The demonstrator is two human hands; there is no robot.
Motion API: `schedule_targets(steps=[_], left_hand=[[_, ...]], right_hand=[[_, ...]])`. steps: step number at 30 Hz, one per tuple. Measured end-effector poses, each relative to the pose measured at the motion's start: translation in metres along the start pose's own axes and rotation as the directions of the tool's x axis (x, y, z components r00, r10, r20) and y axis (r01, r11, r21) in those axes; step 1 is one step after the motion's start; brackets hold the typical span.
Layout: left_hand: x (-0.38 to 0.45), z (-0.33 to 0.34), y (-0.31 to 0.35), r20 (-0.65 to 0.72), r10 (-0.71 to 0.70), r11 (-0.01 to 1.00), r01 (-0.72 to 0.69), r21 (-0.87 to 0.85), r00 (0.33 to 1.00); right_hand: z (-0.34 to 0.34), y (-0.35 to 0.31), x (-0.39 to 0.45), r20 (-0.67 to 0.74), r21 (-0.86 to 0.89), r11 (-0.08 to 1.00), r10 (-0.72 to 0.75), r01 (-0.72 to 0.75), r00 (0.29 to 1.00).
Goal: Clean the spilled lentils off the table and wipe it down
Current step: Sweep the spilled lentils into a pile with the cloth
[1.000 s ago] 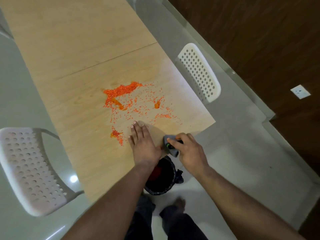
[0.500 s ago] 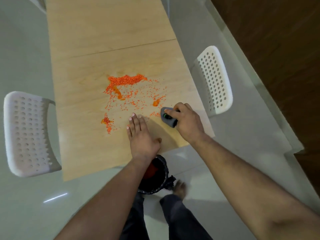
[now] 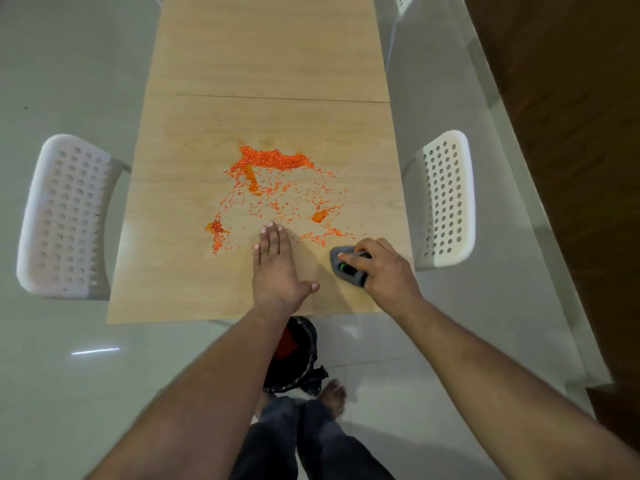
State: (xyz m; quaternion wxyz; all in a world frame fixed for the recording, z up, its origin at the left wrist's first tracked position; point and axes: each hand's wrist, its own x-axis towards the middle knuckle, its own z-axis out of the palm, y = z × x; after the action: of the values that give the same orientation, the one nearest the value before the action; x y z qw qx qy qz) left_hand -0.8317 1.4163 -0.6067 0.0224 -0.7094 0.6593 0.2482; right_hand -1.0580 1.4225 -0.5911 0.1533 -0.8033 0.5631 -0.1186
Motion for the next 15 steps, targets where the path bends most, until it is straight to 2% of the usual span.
schedule_targets(steps=[3,7,11,15], left_hand=[[0.004,-0.002,0.0,0.012,0.003,1.0,-0.004,0.008,1.0],[0.006,-0.004,0.002,0.016,0.008,1.0,-0.008,0.026,1.0],[0.004,-0.009,0.006,0.032,0.006,0.998,-0.008,0.056,0.999],[0.001,-0.014,0.023,0.031,-0.026,0.996,0.023,0.088,0.999]], right_hand=[[-0.003,0.011,0.04,-0.032,-0.021,0.999,0.027,-0.027,0.999],[-0.005,0.012,0.072,0.007,-0.026,0.997,0.077,-0.077,0.997],[-0.007,-0.006,0.04,-0.029,0.012,0.998,0.062,-0.062,0.998],[-0.008,-0.004,-0.017,0.052,0.021,0.998,-0.054,0.053,0.997]])
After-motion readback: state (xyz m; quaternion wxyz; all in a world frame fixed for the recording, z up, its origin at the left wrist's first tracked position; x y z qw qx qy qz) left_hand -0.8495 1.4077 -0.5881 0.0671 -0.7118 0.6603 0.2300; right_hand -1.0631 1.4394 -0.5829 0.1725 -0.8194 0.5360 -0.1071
